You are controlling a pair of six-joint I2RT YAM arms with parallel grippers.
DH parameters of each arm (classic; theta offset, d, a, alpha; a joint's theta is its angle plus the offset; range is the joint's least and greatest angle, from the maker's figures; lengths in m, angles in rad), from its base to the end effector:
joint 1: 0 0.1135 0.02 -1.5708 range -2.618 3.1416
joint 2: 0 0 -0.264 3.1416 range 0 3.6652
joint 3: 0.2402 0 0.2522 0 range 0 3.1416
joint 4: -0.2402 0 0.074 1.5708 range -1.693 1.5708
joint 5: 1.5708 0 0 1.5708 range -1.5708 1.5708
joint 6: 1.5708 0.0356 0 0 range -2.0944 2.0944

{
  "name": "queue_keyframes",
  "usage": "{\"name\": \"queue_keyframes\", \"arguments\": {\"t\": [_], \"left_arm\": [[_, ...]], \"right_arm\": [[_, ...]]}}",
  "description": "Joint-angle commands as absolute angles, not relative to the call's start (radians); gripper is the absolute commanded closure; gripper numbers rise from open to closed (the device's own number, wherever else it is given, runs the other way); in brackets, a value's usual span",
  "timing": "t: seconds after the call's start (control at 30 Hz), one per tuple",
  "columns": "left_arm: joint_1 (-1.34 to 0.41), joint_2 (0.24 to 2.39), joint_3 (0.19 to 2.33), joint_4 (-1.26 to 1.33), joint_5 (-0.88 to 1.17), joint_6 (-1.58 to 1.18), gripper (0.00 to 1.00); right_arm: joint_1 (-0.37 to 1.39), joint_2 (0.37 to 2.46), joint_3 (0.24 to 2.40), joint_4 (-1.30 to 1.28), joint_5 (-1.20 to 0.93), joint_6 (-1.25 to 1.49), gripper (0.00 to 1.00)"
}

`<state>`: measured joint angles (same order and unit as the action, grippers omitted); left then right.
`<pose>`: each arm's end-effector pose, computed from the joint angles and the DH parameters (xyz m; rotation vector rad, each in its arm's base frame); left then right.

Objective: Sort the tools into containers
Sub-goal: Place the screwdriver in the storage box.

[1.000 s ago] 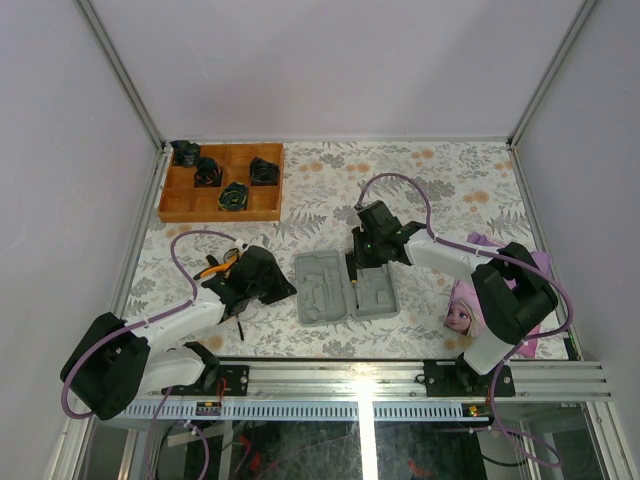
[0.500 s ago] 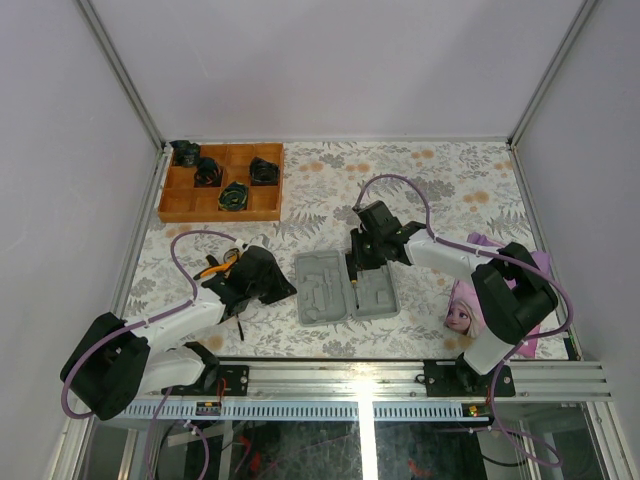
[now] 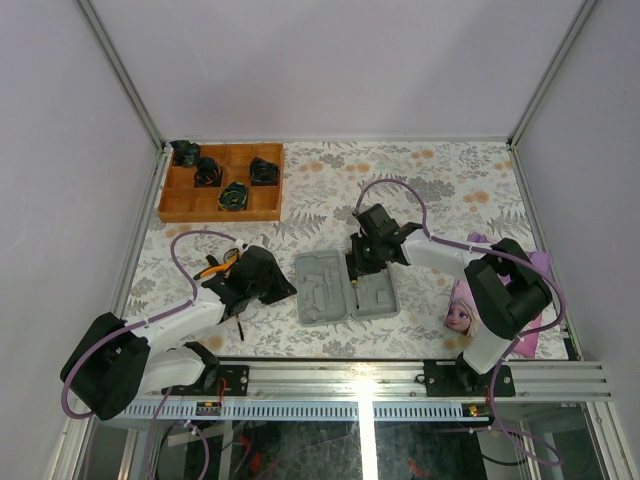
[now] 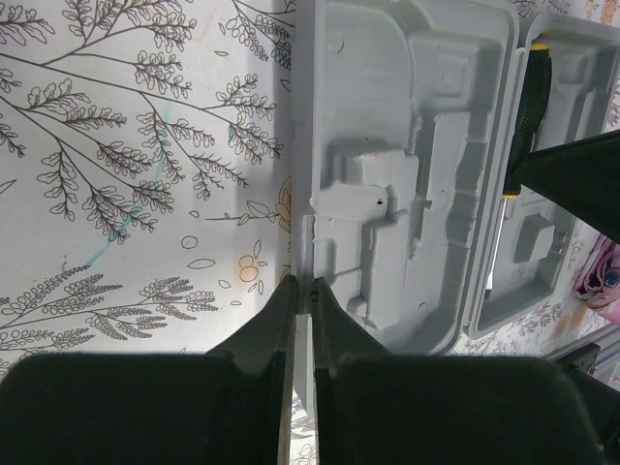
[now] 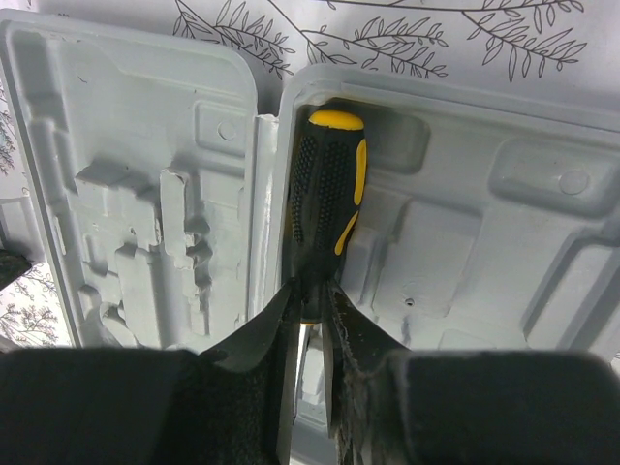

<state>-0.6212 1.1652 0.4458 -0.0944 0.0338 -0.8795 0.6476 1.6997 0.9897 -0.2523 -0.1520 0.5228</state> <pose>0.1740 -0.1260 0.1601 -0.3074 2.4984 -0.7137 0.2689 0.2102 0.1715 -0.2282 2.6374 0.6270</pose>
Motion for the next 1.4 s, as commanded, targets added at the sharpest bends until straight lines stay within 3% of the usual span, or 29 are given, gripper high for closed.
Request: {"name": "queue_keyframes", "arguments": {"t": [0.0, 0.33, 0.63, 1.13, 1.37], "left_arm": [[-0.627, 1.177, 0.439, -0.060, 0.028, -0.888, 1.00], [-0.643, 1.191, 0.443, -0.052, 0.024, -0.891, 1.00], [-0.655, 1.219, 0.454, -0.043, 0.030, -0.887, 1.00], [-0.664, 1.260, 0.468, -0.028, 0.041, -0.878, 1.00], [-0.666, 1.282, 0.471, -0.017, 0.056, -0.871, 1.00]], "right_arm": [[0.647, 1.732, 0.997, -0.282, -0.172, 0.508, 0.82], [0.718, 1.794, 0.995, -0.354, -0.029, 0.516, 0.86], [0.799, 1.901, 1.002, -0.416, 0.080, 0.551, 0.99], [0.877, 2.156, 0.976, -0.374, 0.016, 0.597, 1.00], [0.889, 2.173, 0.943, -0.350, -0.002, 0.615, 1.00]]}}
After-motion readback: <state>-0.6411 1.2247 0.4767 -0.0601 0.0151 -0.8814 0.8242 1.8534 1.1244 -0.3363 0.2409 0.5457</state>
